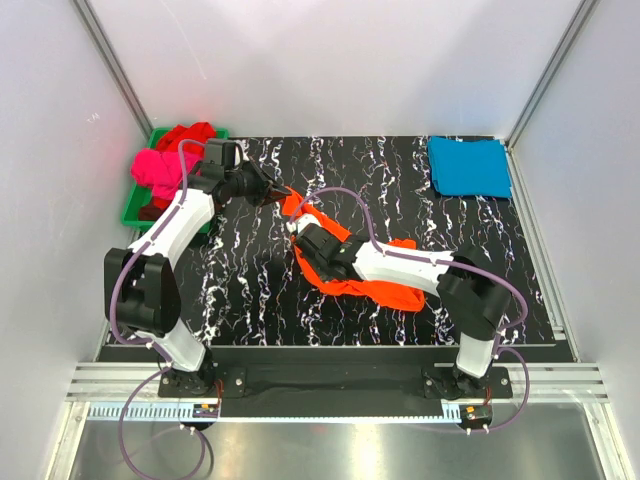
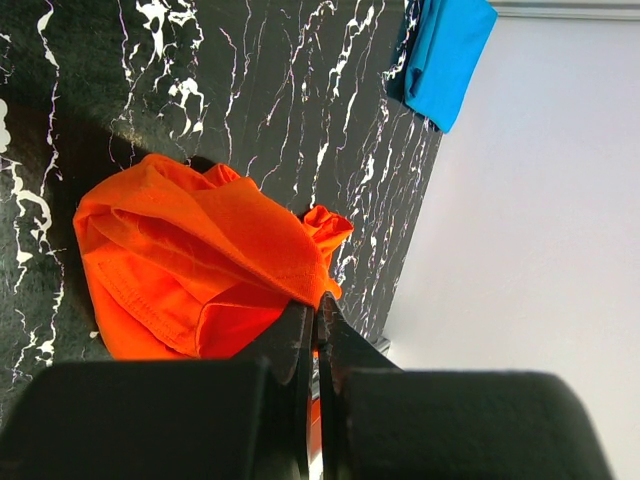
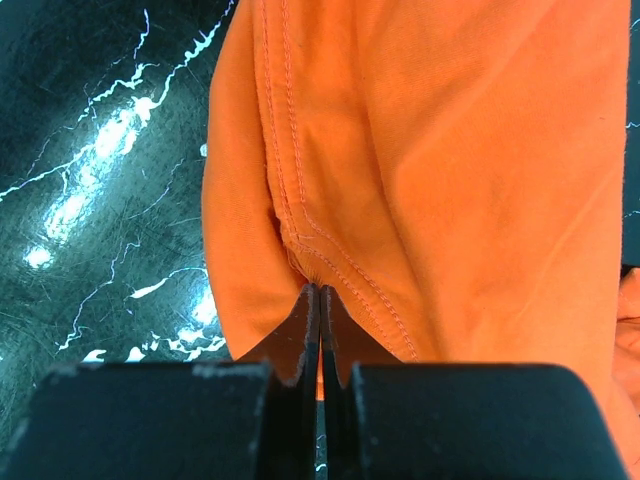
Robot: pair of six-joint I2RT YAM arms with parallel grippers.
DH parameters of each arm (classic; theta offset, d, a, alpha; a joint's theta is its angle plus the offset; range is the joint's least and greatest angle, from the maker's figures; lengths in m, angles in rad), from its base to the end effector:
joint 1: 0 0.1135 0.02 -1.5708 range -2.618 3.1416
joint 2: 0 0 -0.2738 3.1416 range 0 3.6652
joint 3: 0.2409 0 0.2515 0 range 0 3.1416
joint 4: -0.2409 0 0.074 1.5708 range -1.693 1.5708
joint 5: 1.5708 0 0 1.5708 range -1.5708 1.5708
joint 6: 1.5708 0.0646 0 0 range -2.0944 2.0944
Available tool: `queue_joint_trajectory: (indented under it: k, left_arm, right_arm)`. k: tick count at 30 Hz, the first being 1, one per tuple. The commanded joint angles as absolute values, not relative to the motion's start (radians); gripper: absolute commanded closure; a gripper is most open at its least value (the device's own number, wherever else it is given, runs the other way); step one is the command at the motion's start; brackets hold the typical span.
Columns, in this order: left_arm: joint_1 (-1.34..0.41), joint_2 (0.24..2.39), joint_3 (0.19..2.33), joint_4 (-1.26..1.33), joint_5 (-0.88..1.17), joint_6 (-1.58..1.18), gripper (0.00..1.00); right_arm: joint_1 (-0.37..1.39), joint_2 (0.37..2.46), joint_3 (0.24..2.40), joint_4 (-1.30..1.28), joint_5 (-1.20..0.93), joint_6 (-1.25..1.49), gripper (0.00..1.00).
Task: Fold and stack the t-shirts
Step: Flatten the tshirt out
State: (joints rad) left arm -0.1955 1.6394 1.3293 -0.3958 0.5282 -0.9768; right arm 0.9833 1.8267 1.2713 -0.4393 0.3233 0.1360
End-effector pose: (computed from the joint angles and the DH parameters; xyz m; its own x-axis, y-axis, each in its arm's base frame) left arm 0.3747 -0.1074 0.2851 -0.8070 -0.5699 -0.1550 -0.2229 0.5369 -0.8137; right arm 0.2400 0.3233 0.1872 -0.5545 -0.6007 -0.5759 -0.6238 0.7581 -0.1901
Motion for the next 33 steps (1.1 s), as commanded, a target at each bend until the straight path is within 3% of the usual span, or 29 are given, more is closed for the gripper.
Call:
queue_joint_trajectory:
  k: [1, 7, 13, 17, 25, 33]
  left_arm:
    - [-0.199, 1.629, 1.381, -0.377, 0.549, -0.969, 1.00]
    - [-0.172, 1.566, 1.480, -0.434, 0.571, -1.008, 1.00]
    - [-0.167, 1.479, 1.718, -0.512, 0.566, -1.084, 1.00]
    - [-0.167, 1.418, 1.842, -0.515, 0.565, -1.152, 1.00]
    - [-0.167, 1.296, 2.008, -0.512, 0.483, -1.192, 1.00]
    - [-0.167, 1.238, 2.117, -0.623, 0.422, -1.125, 1.00]
  right_arm:
    - [0.974, 1.815, 1.321, -0.429, 0.340, 0.133, 1.00]
    - [0.956, 1.645, 1.471, -0.670, 0.474, 0.195, 1.00]
    - [0.956, 1.431, 1.793, -0.934, 0.632, 0.248, 1.00]
    - [0.956, 1.300, 1.948, -0.942, 0.657, 0.238, 1.00]
    - [0.956, 1.190, 2.120, -0.902, 0.473, 0.247, 1.00]
    - [0.956, 1.200, 2.072, -0.923, 0.192, 0.339, 1.00]
